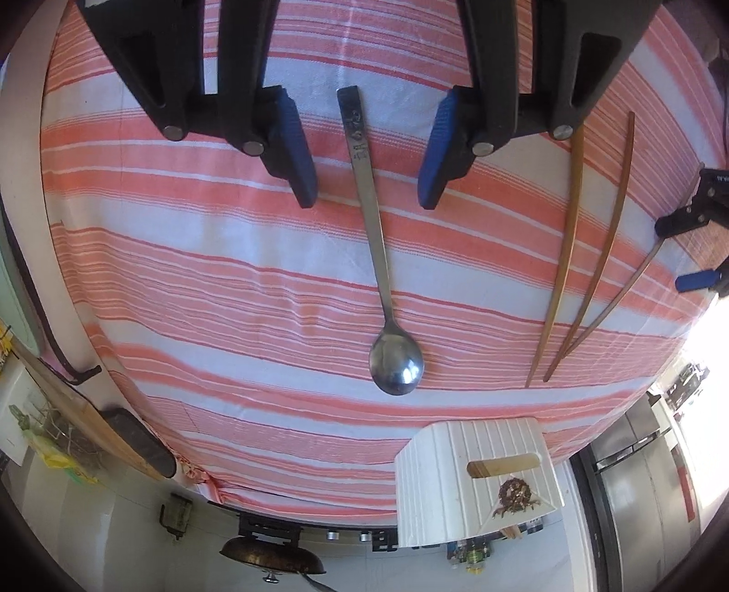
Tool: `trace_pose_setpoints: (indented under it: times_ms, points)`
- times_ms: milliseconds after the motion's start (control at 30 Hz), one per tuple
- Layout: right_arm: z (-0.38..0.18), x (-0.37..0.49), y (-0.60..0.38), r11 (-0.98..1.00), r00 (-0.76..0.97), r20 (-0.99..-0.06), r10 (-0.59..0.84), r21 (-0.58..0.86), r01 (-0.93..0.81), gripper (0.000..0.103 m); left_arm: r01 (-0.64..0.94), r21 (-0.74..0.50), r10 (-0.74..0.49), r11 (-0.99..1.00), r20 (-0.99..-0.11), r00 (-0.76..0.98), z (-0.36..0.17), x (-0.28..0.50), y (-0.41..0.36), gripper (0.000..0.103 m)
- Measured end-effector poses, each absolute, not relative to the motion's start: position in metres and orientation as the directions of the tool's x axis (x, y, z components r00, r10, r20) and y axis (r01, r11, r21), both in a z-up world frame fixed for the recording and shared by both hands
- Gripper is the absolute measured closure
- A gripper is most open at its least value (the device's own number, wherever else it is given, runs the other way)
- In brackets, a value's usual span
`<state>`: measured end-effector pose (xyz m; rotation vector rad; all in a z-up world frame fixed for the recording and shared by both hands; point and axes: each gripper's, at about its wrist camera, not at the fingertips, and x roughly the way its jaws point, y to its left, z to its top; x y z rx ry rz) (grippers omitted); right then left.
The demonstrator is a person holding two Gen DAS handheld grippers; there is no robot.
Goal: Organize utensils
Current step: 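Move the right tool to the large silver spoon handle, then grasp the silver spoon with the right tool while the left tool grasps a wooden chopstick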
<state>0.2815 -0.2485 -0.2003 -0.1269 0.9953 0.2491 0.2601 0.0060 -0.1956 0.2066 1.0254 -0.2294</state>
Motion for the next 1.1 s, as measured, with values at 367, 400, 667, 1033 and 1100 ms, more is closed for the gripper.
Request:
trace_pose_setpoints:
  times_ms: [367,400,667,1033,1100]
  points:
    - [-0.200,0.330,-0.229,0.927,0.487,-0.852,0.192,-0.006,-0.376,0.056,0.336,-0.023,-0.180,0.942,-0.877,0.445,-0.191,0.321,-0.018,0.041]
    - [-0.201,0.337,-0.224,0.925,0.495,-0.846,0.201,-0.003,-0.380,0.056,0.339,-0.024,-0.182,0.941,-0.878,0.443,-0.191,0.325,-0.021,0.046]
    - [-0.204,0.374,-0.207,0.940,0.544,-0.813,0.207,0.012,-0.341,0.066,0.313,-0.049,-0.193,0.949,-0.872,0.449,-0.189,0.340,-0.015,0.096]
    - [-0.163,0.336,-0.237,0.924,0.646,-0.677,0.353,0.144,-0.354,0.067,0.260,-0.159,-0.284,0.953,-0.774,0.566,-0.145,0.302,0.020,0.099]
    - [-0.148,0.321,-0.243,0.916,0.666,-0.642,0.380,0.162,-0.366,0.067,0.266,-0.169,-0.300,0.949,-0.742,0.599,-0.129,0.288,0.025,0.099]
